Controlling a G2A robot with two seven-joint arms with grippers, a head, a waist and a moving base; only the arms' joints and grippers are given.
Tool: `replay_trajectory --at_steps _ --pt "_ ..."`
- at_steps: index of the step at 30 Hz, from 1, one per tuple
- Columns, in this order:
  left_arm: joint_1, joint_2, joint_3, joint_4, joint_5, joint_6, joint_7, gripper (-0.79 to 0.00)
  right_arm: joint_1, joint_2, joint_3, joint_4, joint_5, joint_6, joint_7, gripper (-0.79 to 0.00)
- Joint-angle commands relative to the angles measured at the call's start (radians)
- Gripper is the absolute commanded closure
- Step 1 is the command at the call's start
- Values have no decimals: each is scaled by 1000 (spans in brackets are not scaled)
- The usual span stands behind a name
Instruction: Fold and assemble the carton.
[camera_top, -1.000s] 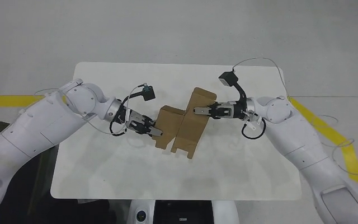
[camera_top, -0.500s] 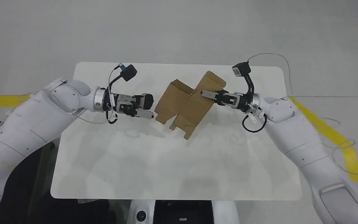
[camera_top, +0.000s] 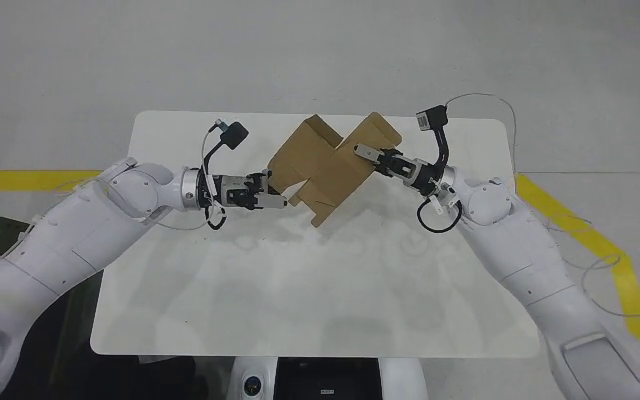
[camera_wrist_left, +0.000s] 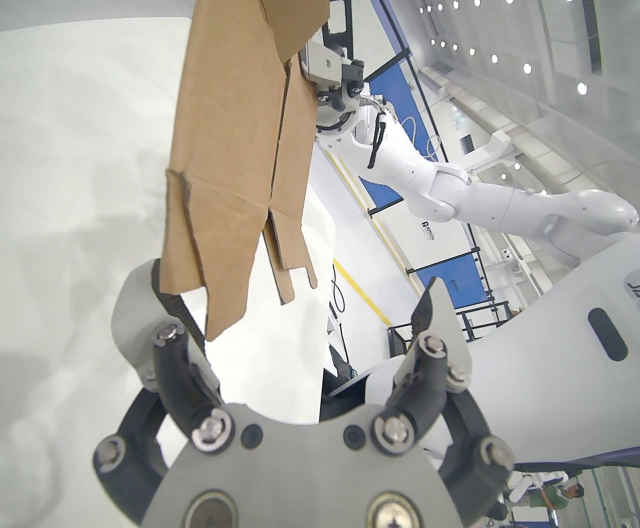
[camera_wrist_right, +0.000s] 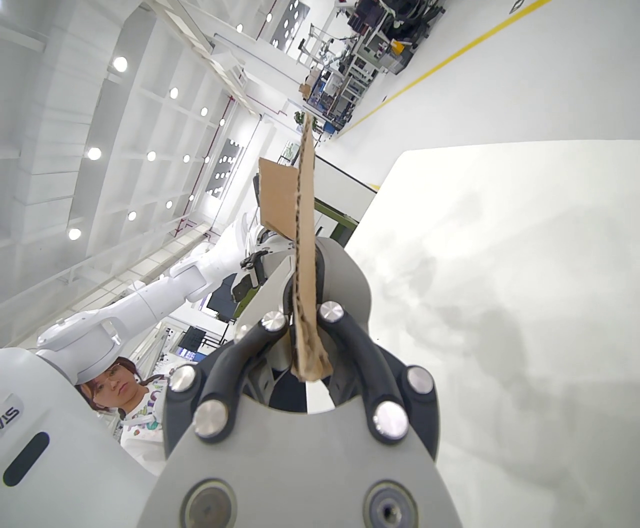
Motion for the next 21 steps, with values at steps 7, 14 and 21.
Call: replay_trajectory --at_steps 7,14,21 --pt "45 3 -52 -8 -60 23 -38 -785 -20 -5 27 -5 -67 23 -51 0" --pt "82 10 -113 -33 -101 29 -59 -785 -38 -8 47 -23 -101 37 -57 0" --pt "105 9 -164 -54 -113 49 -91 -785 -47 -14 62 -32 -117 48 -53 0"
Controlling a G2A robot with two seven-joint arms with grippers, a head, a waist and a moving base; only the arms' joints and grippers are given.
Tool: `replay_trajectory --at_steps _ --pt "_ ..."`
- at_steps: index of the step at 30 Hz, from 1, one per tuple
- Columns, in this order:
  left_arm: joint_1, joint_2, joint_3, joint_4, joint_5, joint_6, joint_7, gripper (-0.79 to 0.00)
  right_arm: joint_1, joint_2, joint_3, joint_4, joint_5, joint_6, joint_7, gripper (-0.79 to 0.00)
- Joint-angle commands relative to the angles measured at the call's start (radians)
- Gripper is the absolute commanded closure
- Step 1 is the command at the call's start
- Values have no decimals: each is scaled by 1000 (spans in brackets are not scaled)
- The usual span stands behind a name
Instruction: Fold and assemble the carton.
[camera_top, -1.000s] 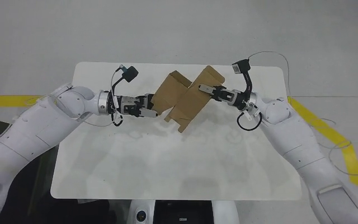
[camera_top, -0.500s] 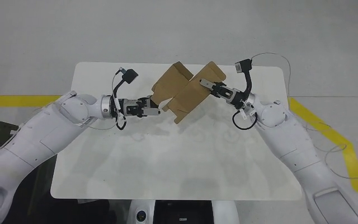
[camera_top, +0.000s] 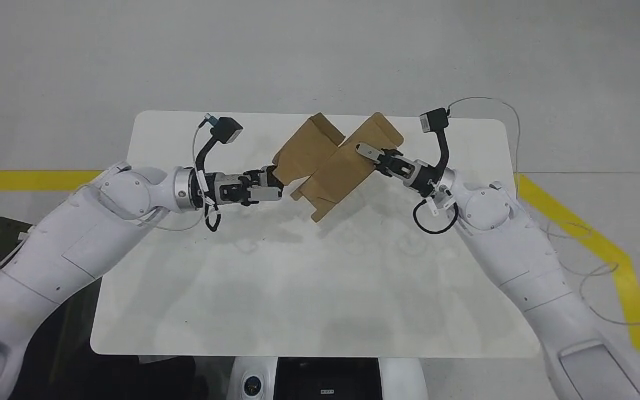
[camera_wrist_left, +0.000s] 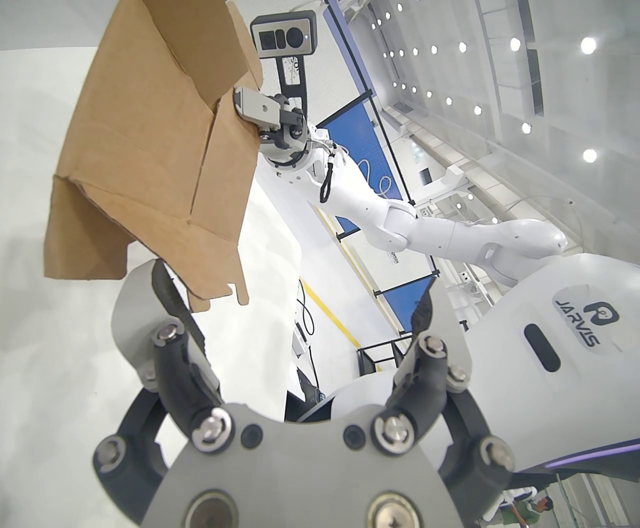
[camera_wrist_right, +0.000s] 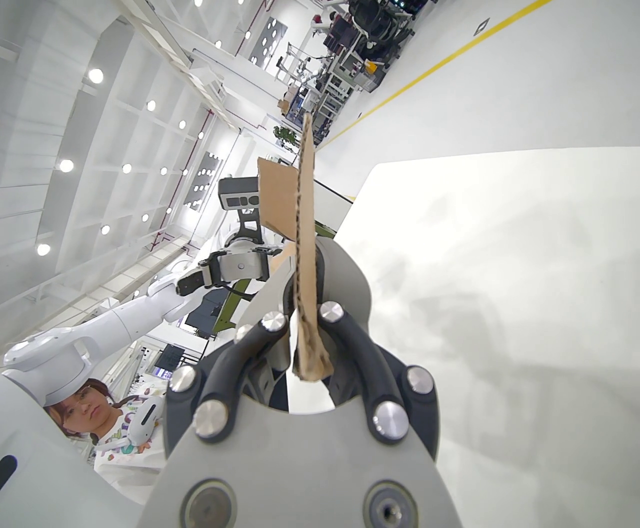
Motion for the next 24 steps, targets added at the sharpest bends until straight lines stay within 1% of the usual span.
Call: replay_trajectory --at_steps 1,9,16,17,20,21,22,24 --pt "7 -2 -10 2 1 4 -4 -785 -1 -2 2 -2 -1 -1 2 0" --pt "36 -22 -40 14 7 37 -4 -785 -4 -12 8 -8 0 -4 15 0" --pt "62 -36 -70 46 25 60 12 -785 -3 -22 10 -5 2 -8 33 0" --pt "68 -38 -75 49 22 63 14 -742 -3 -23 10 -5 1 -9 37 0" --pt "84 -42 -91 58 11 70 20 -514 -3 -27 11 -3 1 -10 42 0" --pt "89 -43 -97 60 8 72 20 -462 -3 -28 11 -3 1 -10 45 0" --pt "93 -44 -102 60 6 73 18 -388 -3 -29 11 -2 1 -10 46 0" --pt "102 -46 -114 63 1 75 16 -363 -3 -31 13 -1 0 -12 49 0"
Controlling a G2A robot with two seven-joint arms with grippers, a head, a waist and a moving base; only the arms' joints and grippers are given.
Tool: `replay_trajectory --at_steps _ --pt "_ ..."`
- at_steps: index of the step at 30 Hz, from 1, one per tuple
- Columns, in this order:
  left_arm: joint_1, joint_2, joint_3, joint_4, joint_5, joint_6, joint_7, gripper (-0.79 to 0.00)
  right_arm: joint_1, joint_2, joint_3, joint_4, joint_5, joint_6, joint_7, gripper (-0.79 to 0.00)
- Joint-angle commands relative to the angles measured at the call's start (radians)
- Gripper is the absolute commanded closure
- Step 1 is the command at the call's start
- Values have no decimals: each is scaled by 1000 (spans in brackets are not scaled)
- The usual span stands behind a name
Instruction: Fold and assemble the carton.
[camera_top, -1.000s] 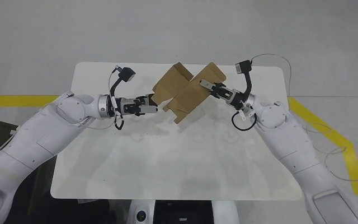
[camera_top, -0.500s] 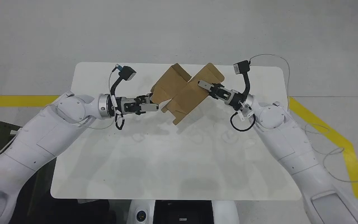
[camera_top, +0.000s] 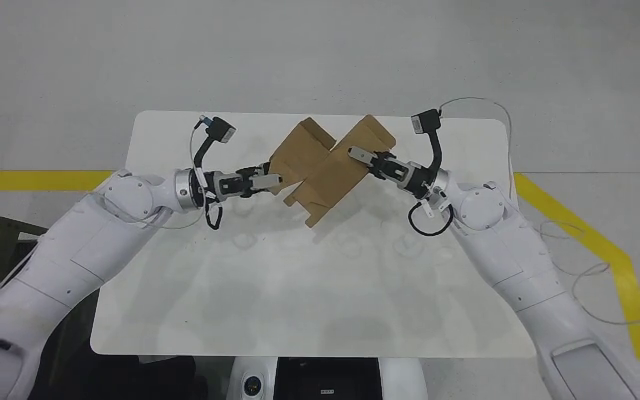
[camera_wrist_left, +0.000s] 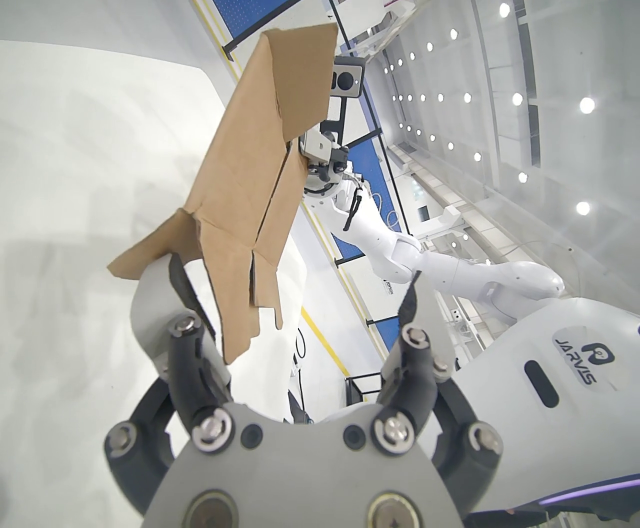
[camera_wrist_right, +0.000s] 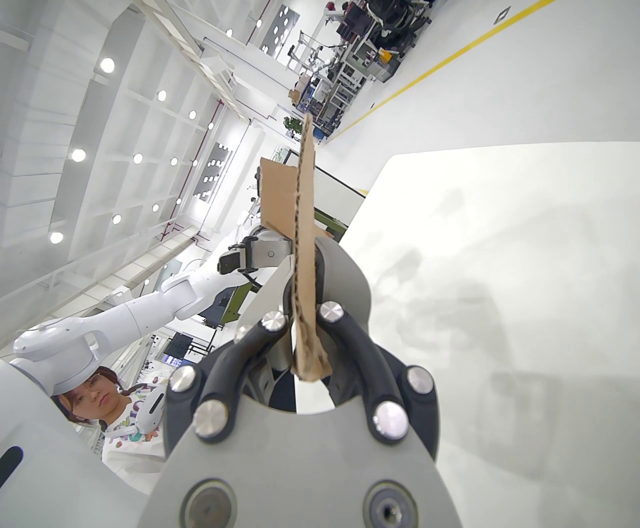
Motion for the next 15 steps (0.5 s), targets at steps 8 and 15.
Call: replay_trajectory --at_steps 8,15 --pt "36 -9 -43 11 3 26 -16 -351 0 -8 9 6 -6 -3 11 0" --pt "62 -18 -71 24 26 56 -27 -283 0 -14 16 3 -16 -2 20 0"
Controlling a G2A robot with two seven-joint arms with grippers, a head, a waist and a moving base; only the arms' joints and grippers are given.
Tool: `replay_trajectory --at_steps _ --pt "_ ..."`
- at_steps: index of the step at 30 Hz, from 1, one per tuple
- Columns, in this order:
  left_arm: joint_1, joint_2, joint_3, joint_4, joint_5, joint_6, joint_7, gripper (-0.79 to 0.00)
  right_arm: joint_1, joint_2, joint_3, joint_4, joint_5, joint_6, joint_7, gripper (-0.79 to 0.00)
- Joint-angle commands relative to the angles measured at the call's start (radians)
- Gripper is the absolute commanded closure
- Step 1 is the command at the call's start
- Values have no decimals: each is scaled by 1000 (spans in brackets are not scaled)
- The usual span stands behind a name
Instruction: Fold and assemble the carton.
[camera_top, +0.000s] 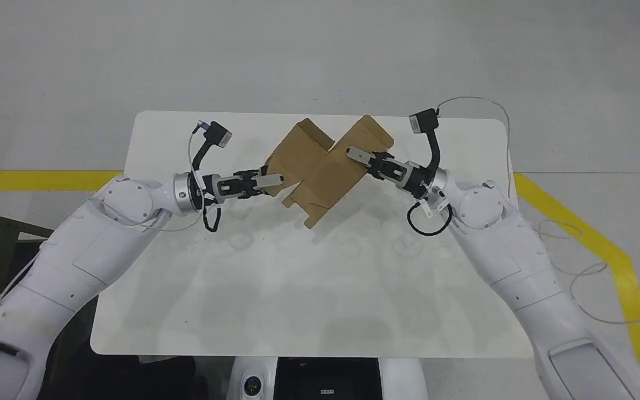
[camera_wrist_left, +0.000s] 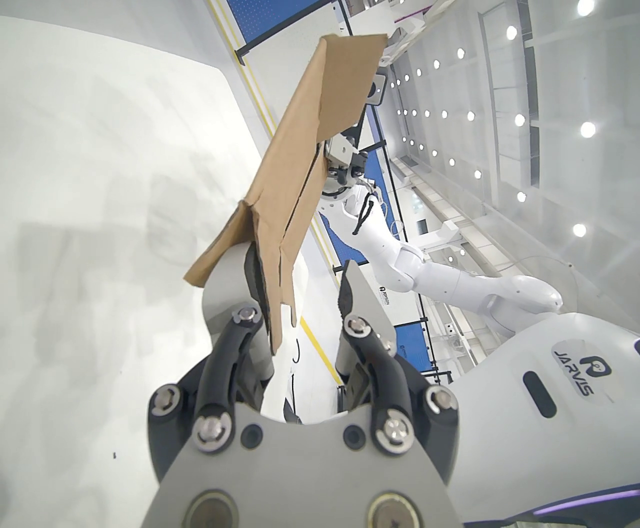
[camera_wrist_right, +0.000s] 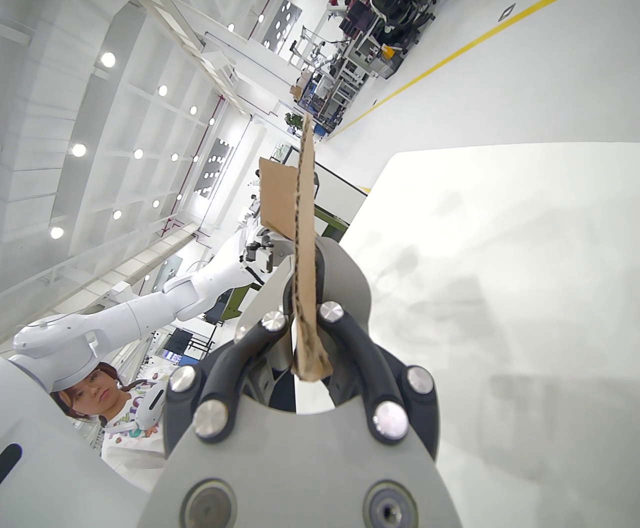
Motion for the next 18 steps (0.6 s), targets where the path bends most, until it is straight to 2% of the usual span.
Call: replay_trajectory --at_steps 1,5,8,11,12,13,14,15,18 --pt "7 -2 -7 4 5 6 -2 -268 0 -1 2 -1 -2 0 3 0" --pt "21 -8 -22 9 10 20 -5 -86 -3 -5 5 -4 -3 3 7 0" --pt "30 -12 -34 12 11 26 -6 0 -4 -7 7 -6 -6 2 9 0" --pt "39 -17 -46 14 12 30 -9 0 -6 -10 9 -5 -7 1 12 0" --pt "41 -18 -50 15 12 30 -10 0 -7 -10 10 -4 -6 2 13 -52" --pt "44 -20 -54 15 13 31 -11 0 -8 -11 11 -1 -9 3 14 -277" --pt "46 -22 -57 16 13 32 -12 0 -9 -11 14 1 -12 5 15 -610" --pt "47 -23 -62 15 14 31 -15 0 -11 -10 18 5 -14 8 17 -785" --pt "48 -26 -78 11 19 28 -27 0 -19 -4 40 15 -22 19 38 -785"
